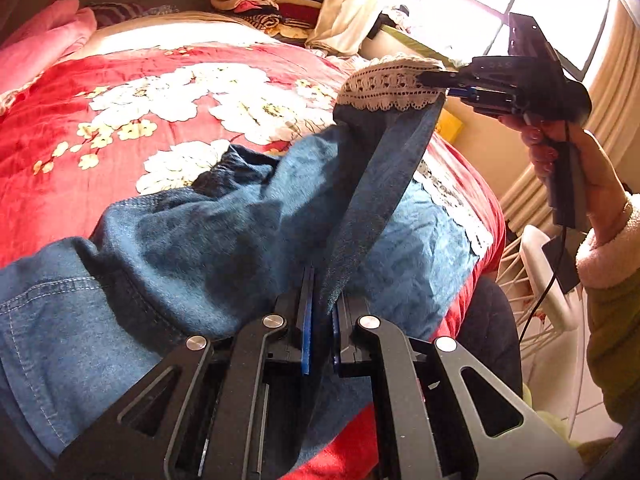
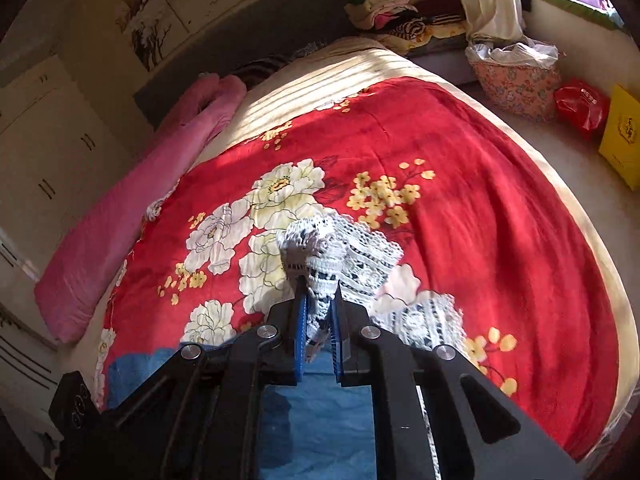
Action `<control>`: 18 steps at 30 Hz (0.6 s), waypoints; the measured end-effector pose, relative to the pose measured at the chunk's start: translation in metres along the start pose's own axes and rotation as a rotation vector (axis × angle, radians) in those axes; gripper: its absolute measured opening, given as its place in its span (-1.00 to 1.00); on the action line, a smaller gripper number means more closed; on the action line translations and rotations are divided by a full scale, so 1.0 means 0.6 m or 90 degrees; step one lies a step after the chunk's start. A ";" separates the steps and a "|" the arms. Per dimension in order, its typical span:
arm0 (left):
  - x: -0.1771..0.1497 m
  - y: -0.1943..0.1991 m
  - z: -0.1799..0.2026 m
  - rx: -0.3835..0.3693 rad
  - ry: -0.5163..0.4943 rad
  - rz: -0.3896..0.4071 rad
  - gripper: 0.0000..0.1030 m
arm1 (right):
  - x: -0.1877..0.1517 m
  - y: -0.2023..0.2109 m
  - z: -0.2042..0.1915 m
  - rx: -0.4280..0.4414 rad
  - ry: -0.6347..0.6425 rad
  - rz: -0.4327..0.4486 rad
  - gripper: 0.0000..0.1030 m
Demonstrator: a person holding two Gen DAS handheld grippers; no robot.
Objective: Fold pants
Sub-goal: 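Lay the lace hem onto the other leg's hem and open the right tool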
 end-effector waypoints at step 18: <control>-0.046 -0.020 0.022 0.027 -0.075 -0.043 -0.96 | -0.229 0.056 0.192 0.038 -0.161 -0.034 -0.81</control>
Point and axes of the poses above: each gripper's, at about its wrist camera, not at the fingertips, and y roughly against the way its jaws point, z to its right, x to its top, the point moved 2 cm from there along -y, roughly the way its jaws point, and after that the axes turned 12 degrees about -y, right-handed, at the moved point
